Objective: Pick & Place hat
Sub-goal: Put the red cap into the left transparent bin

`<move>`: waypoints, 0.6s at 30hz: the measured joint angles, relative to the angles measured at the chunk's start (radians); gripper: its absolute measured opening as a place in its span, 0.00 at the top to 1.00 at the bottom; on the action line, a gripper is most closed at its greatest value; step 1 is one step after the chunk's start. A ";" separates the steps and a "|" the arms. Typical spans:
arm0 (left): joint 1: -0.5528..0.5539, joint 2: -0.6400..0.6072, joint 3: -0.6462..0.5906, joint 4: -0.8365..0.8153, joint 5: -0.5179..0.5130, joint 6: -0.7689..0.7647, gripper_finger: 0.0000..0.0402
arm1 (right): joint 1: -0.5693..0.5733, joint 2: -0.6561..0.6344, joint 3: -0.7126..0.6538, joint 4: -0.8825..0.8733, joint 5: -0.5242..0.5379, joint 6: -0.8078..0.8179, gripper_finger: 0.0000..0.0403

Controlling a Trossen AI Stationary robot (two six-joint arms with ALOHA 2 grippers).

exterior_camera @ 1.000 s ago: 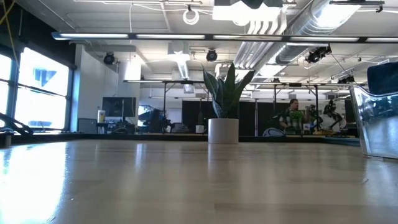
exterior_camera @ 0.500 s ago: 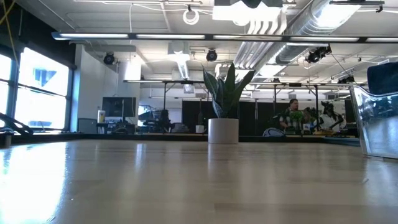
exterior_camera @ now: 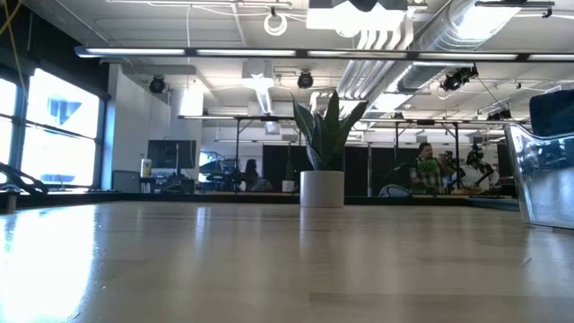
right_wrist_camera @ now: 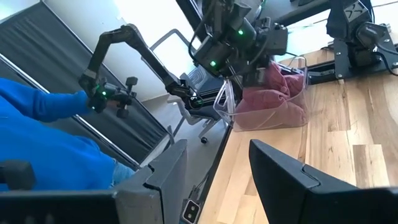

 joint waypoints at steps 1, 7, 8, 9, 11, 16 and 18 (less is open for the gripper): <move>0.001 0.000 -0.016 0.010 0.000 0.002 1.00 | 0.000 0.000 0.000 0.000 0.000 0.004 0.59; 0.000 0.000 -0.093 0.096 -0.077 0.010 1.00 | 0.000 0.000 0.000 0.000 0.003 0.029 0.59; 0.000 0.000 -0.095 0.095 -0.109 0.020 1.00 | 0.000 0.000 0.000 0.000 0.005 0.033 0.59; 0.000 0.000 -0.095 0.095 -0.154 0.035 1.00 | 0.000 0.000 0.000 0.000 0.009 0.037 0.59; -0.001 0.000 -0.095 0.096 -0.253 0.060 1.00 | 0.000 0.000 0.000 0.000 0.019 0.041 0.59; 0.000 0.000 -0.117 0.081 -0.383 0.091 1.00 | 0.000 0.000 0.000 0.000 0.045 0.064 0.59; 0.000 0.000 -0.137 0.077 -0.376 0.088 1.00 | 0.000 0.000 0.000 0.000 0.045 0.067 0.59</move>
